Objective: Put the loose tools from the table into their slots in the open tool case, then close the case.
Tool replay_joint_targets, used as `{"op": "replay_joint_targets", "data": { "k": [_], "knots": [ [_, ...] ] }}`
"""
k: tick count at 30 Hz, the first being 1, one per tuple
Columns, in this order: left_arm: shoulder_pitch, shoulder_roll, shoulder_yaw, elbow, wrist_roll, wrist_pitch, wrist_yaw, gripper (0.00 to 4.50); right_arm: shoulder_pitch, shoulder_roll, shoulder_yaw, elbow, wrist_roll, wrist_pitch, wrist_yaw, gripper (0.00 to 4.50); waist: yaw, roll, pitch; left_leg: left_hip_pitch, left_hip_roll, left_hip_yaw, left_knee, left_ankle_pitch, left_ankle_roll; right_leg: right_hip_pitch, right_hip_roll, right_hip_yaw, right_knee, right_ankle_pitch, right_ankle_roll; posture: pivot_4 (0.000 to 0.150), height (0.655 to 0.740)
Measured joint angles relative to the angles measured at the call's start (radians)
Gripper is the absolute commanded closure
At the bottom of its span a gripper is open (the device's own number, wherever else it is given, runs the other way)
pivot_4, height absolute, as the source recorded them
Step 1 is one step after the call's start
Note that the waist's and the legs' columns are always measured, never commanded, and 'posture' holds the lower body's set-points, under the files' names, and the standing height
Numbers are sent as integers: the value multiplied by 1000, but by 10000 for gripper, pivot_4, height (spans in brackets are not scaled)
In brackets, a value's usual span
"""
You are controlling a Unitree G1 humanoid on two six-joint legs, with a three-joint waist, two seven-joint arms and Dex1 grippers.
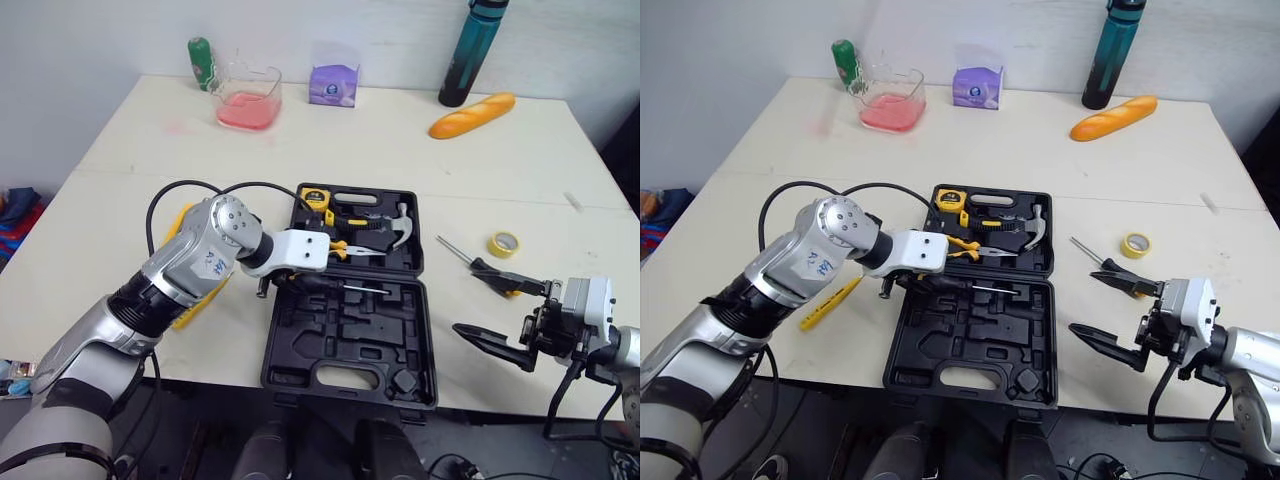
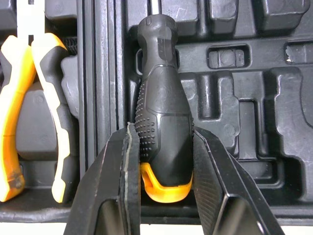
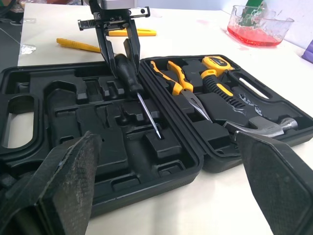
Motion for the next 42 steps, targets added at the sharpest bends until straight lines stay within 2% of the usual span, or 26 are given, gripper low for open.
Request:
{"op": "replay_joint_targets", "data": {
  "k": [11,13,18,23,30,33,35,36,41,42],
  "knots": [
    [0,-12,10,33,11,-57,1,35213,0,0,0,0,0,-6,-7,0,1,0,0,0,0,0,1,0,0,0,0,0,1,0,0,1500,7400],
    [1,-17,15,39,11,-65,1,24471,-2,0,0,0,0,-12,-7,0,1,0,0,0,0,0,1,0,0,0,0,0,1,0,0,1500,7400],
    [6,-40,51,49,11,-103,29,1681,-9,0,1,1,0,-14,-7,0,1,0,0,0,0,0,1,0,0,0,0,0,1,0,0,1500,7400],
    [6,-60,91,39,-25,-107,17,735,-16,0,5,2,0,-15,-7,0,1,0,0,0,0,0,1,0,0,0,0,0,1,0,0,1500,7400],
    [38,-107,222,-4,-153,-137,10,735,-23,2,11,4,-2,-16,-9,0,-2,0,0,0,0,0,1,0,0,0,0,0,1,0,0,1500,7400],
    [115,-147,321,3,-241,-191,27,9365,-23,9,11,6,-6,-17,-10,0,-3,0,0,0,1,0,2,0,0,0,0,0,2,0,0,1500,7400],
    [134,-162,360,13,-266,-213,45,17138,-23,13,11,6,-7,-17,-10,0,-1,0,0,0,1,0,2,0,0,0,0,0,2,0,0,1500,7400],
    [142,-170,394,30,-290,-230,56,22584,-23,13,11,7,-8,-18,-10,0,0,0,0,0,0,0,2,0,0,0,0,0,2,0,0,1500,7400],
    [232,-191,473,43,-359,-253,89,43632,-24,15,11,16,-12,-20,-10,0,0,0,0,0,1,0,2,0,0,0,0,-1,2,0,0,1500,7400],
    [249,-199,473,45,-362,-253,94,43632,-25,16,11,18,-15,-21,-10,0,0,0,0,0,0,0,2,0,0,0,0,-1,1,1,0,1500,7400]
  ]
}}
